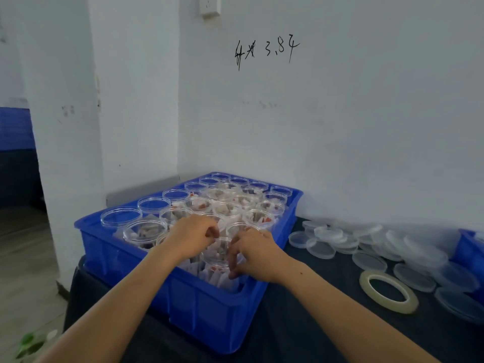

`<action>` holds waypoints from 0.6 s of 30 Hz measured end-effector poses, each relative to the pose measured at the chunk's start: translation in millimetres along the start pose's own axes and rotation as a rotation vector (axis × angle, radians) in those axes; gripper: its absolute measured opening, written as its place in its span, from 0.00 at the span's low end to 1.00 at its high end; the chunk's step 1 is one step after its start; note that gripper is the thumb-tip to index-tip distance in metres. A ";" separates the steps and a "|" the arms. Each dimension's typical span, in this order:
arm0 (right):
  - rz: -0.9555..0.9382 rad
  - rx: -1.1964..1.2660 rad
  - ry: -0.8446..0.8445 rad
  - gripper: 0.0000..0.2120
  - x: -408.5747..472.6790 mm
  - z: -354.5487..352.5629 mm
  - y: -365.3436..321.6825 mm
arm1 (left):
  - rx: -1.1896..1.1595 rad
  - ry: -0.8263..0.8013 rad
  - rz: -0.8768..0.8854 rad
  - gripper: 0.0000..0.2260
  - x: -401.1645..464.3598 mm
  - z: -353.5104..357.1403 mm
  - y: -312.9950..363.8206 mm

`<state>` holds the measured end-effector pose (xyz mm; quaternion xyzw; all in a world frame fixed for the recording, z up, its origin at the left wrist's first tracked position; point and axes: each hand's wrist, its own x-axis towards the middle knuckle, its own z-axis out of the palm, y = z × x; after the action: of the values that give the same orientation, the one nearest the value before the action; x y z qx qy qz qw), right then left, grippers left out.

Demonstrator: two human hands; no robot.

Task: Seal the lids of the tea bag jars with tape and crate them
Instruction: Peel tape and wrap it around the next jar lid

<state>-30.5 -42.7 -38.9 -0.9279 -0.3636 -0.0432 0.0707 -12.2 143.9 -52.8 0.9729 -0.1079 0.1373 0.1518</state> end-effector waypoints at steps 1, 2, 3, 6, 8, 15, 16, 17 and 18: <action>-0.010 0.008 0.024 0.06 -1.4 0.6 0.9 | -0.027 0.027 -0.011 0.05 1.4 0.1 1.5; -0.021 0.027 0.052 0.06 -2.5 0.2 2.4 | -0.061 0.052 -0.021 0.05 3.2 -0.8 2.9; -0.032 0.055 0.083 0.05 -3.7 -1.6 4.0 | -0.094 0.081 -0.029 0.04 5.3 -3.2 4.5; -0.051 0.156 0.184 0.05 -6.5 -16.2 8.5 | -0.212 0.210 -0.074 0.08 14.2 -20.5 15.7; -0.049 0.237 0.248 0.05 -9.1 -32.1 12.1 | -0.350 0.276 -0.110 0.09 22.3 -33.3 29.8; 0.042 0.465 0.556 0.09 -39.2 -88.7 44.9 | -1.096 0.390 -0.088 0.16 37.4 -41.4 119.8; 0.059 0.471 0.591 0.10 -47.1 -94.6 53.0 | -1.129 0.372 -0.060 0.18 36.1 -37.5 136.0; 0.078 0.480 0.618 0.11 -55.9 -99.7 61.7 | -1.132 0.351 -0.017 0.20 35.6 -31.6 151.2; 0.098 0.487 0.637 0.11 -65.6 -103.7 71.2 | -1.110 0.314 0.030 0.22 35.8 -24.5 165.7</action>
<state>-33.0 -155.1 47.7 -0.8405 -0.2783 -0.2377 0.3996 -26.0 -8.3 24.4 0.7138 -0.1538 0.2051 0.6518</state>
